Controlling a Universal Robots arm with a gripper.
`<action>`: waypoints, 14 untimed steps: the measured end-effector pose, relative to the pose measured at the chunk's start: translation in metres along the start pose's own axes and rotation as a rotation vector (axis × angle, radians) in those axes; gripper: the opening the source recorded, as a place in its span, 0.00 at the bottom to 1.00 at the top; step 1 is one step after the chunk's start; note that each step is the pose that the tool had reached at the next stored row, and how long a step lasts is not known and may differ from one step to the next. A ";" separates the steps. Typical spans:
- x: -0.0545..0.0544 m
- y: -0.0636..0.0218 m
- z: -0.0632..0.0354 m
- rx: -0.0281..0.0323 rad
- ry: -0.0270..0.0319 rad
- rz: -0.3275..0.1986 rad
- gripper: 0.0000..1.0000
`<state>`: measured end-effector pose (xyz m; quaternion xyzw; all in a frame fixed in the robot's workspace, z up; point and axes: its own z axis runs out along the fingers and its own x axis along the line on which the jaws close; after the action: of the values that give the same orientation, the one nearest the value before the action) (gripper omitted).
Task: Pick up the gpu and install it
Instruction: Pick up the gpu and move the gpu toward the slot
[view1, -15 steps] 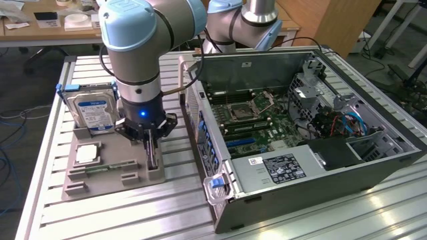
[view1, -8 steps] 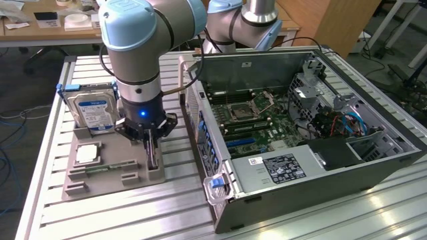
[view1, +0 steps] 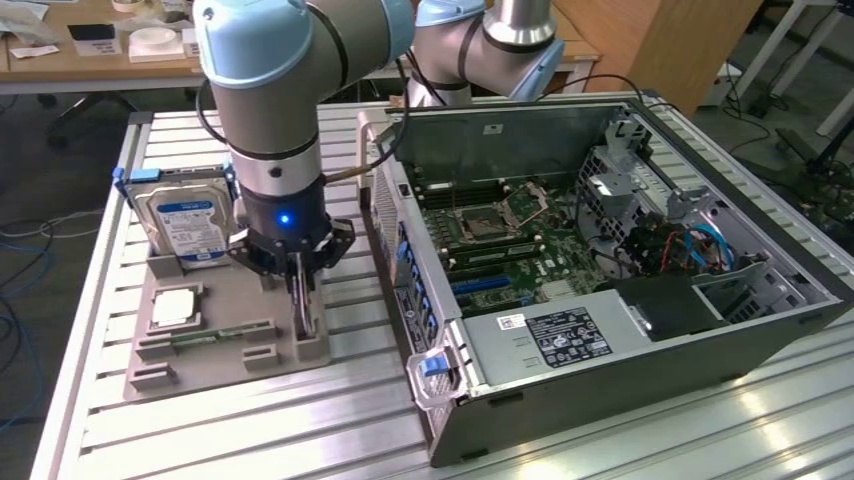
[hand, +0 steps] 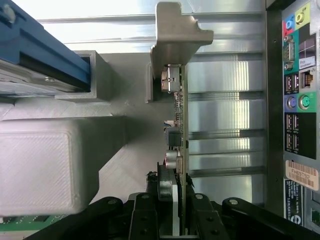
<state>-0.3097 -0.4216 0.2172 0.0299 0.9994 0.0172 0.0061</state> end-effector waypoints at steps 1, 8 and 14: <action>0.000 0.0001 -0.0025 -0.0002 0.0000 0.000 0.28; 0.000 0.0005 -0.0141 -0.0007 0.0000 0.000 0.28; 0.000 0.0007 -0.0204 -0.0014 0.0002 0.000 0.28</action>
<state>-0.3097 -0.4216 0.2376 0.0299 0.9994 0.0179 0.0060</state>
